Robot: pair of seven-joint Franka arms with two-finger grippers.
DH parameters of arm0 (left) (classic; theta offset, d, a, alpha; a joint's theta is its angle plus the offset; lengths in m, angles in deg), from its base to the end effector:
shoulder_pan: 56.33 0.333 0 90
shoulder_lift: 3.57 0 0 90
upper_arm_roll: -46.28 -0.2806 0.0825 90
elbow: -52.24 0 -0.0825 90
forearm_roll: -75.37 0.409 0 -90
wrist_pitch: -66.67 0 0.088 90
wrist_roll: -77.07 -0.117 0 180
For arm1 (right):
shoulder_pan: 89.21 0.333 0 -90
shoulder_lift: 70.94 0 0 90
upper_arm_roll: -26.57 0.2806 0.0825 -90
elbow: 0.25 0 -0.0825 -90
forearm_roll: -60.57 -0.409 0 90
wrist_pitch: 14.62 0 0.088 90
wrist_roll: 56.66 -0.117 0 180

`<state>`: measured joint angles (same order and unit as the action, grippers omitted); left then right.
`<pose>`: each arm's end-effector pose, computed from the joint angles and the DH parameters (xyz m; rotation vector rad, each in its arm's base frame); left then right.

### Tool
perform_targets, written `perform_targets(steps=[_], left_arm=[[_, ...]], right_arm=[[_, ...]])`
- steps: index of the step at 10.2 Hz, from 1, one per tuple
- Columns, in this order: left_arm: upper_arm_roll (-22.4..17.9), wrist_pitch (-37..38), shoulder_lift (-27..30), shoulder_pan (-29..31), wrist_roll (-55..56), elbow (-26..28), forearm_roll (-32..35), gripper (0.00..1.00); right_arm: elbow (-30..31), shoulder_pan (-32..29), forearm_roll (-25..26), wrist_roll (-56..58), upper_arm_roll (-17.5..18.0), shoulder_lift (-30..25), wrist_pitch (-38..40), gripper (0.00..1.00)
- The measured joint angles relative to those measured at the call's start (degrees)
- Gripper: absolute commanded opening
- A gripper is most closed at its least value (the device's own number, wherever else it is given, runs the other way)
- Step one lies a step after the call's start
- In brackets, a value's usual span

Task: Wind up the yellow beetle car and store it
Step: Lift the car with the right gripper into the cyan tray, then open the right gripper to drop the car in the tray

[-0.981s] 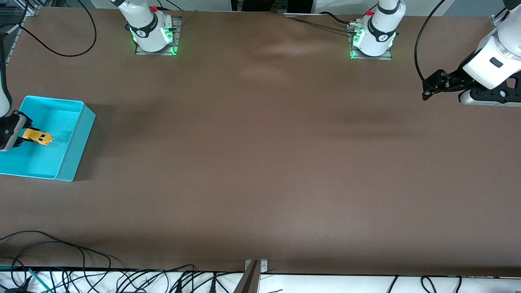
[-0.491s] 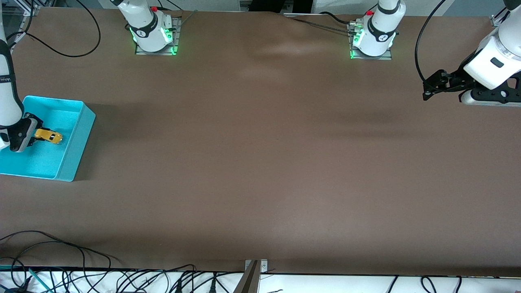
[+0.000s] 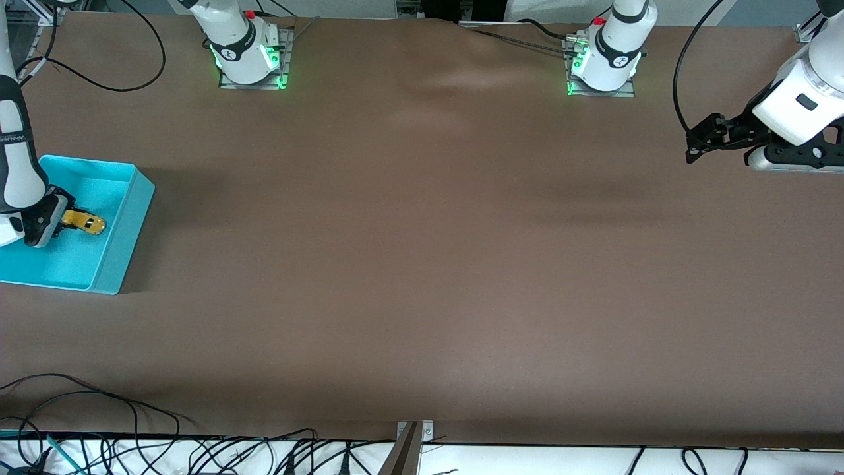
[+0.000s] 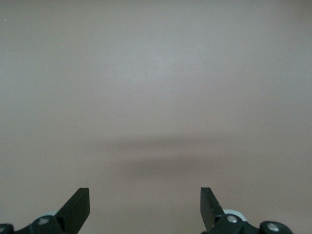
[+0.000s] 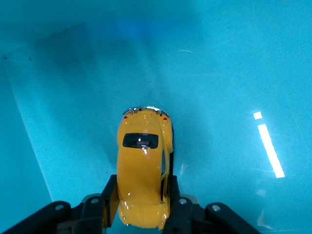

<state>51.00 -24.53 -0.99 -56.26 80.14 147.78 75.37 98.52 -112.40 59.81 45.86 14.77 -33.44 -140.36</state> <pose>0.5650 -0.0467 0.5586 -3.1352 0.0430 0.0479 0.5315 -0.3674 0.1438 -2.4874 -1.7031 0.2597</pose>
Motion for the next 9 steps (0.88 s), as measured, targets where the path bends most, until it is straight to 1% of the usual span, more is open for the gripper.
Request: perform_targets(steps=[2, 3, 4, 5, 6, 7, 9], left_arm=[[0.0, 0.0, 0.0, 0.0, 0.0, 0.0, 0.0, 1.0], [0.0, 0.0, 0.0, 0.0, 0.0, 0.0, 0.0, 1.0], [0.0, 0.0, 0.0, 0.0, 0.0, 0.0, 0.0, 1.0], [0.0, 0.0, 0.0, 0.0, 0.0, 0.0, 0.0, 1.0], [0.0, 0.0, 0.0, 0.1, 0.0, 0.0, 0.0, 1.0], [0.0, 0.0, 0.0, 0.1, 0.0, 0.0, 0.0, 1.0], [0.0, 0.0, 0.0, 0.1, 0.0, 0.0, 0.0, 1.0]], right_arm=[[0.0, 0.0, 0.0, 0.1, 0.0, 0.1, -0.9, 0.0], [0.0, 0.0, 0.0, 0.1, 0.0, 0.1, -1.1, 0.06], [0.0, 0.0, 0.0, 0.1, 0.0, 0.1, -1.1, 0.18], [0.0, 0.0, 0.0, 0.1, 0.0, 0.1, -1.1, 0.33], [0.0, 0.0, 0.0, 0.1, 0.1, 0.1, -1.1, 0.63], [0.0, 0.0, 0.0, 0.1, 0.1, 0.1, -1.1, 0.76], [0.0, 0.0, 0.0, 0.1, 0.1, 0.3, -1.5, 0.77]])
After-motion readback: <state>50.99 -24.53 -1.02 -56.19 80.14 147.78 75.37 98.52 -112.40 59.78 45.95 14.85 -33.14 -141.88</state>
